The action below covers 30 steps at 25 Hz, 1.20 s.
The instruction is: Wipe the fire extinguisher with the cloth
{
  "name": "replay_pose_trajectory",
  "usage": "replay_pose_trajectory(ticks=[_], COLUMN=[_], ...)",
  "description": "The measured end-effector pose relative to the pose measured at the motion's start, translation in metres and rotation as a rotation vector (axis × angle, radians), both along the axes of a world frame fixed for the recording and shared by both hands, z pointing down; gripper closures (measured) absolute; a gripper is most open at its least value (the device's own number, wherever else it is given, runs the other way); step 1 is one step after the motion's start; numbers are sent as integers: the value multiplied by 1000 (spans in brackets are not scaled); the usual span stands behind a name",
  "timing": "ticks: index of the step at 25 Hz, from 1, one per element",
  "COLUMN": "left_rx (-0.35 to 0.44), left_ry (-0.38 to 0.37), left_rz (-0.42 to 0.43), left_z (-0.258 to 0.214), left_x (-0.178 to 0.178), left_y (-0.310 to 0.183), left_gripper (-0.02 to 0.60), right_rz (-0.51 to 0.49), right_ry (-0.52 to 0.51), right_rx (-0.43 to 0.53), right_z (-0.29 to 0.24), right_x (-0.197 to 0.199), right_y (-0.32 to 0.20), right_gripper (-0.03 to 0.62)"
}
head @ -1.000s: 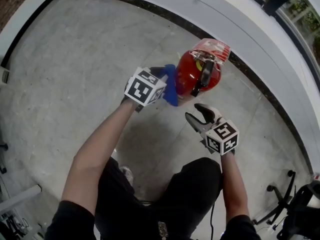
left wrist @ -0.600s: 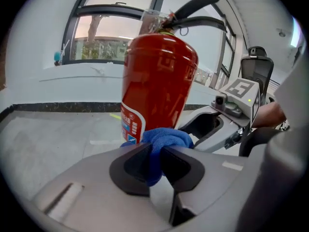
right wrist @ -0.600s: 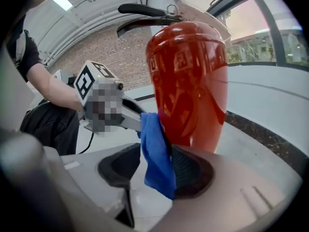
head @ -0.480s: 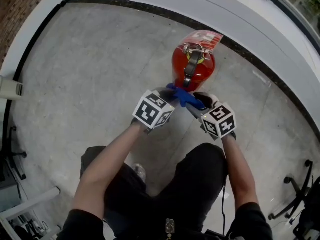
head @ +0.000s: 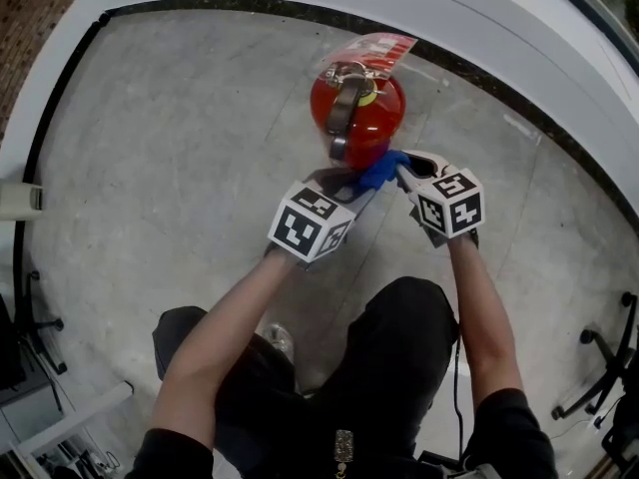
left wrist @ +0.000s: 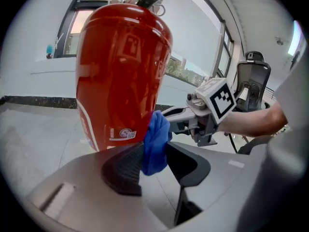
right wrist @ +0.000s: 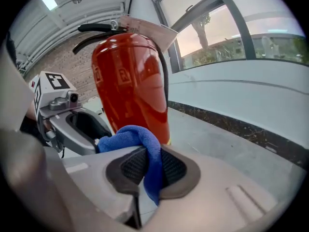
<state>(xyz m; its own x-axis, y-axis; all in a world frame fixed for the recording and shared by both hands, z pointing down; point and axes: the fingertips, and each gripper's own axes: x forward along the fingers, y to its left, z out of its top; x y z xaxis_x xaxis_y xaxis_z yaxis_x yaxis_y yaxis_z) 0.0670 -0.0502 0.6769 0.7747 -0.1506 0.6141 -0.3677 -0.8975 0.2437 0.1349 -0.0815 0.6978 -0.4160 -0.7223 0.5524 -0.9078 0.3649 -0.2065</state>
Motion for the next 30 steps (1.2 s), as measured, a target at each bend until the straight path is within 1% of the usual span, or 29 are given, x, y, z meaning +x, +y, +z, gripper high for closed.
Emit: replay_pose_trajectory(ticks=[4, 7, 10, 13, 17, 19, 23, 27, 30], left_rx=[-17, -34, -39, -47, -36, -29, -38, -32, -34], left_ry=[-43, -72, -99, -121, -110, -104, -95, -75, -73], left_rz=[-22, -12, -13, -26, -39, -36, -16, 15, 36], left_z=[15, 25, 31, 33, 29, 29, 31, 30, 35], left_x=[-7, -11, -22, -38, -41, -41, -34, -17, -10], left_y=[-4, 1, 5, 11, 8, 8, 14, 18, 22], left_gripper=[426, 426, 426, 426, 428, 428, 428, 428, 428], right_rz=[41, 25, -20, -94, -153, -158, -140, -101, -103], right_ry=[-7, -19, -58, -97, -111, -113, -106, -87, -69], right_rx=[0, 9, 17, 30, 56, 60, 61, 58, 42], right_z=[8, 11, 10, 8, -1, -2, -1, 6, 14], right_x=[28, 39, 43, 29, 17, 19, 25, 29, 24], right_y=[-31, -59, -89, -118, -142, -138, -110, -74, -44], right_gripper=[548, 548, 548, 548, 549, 549, 549, 549, 549])
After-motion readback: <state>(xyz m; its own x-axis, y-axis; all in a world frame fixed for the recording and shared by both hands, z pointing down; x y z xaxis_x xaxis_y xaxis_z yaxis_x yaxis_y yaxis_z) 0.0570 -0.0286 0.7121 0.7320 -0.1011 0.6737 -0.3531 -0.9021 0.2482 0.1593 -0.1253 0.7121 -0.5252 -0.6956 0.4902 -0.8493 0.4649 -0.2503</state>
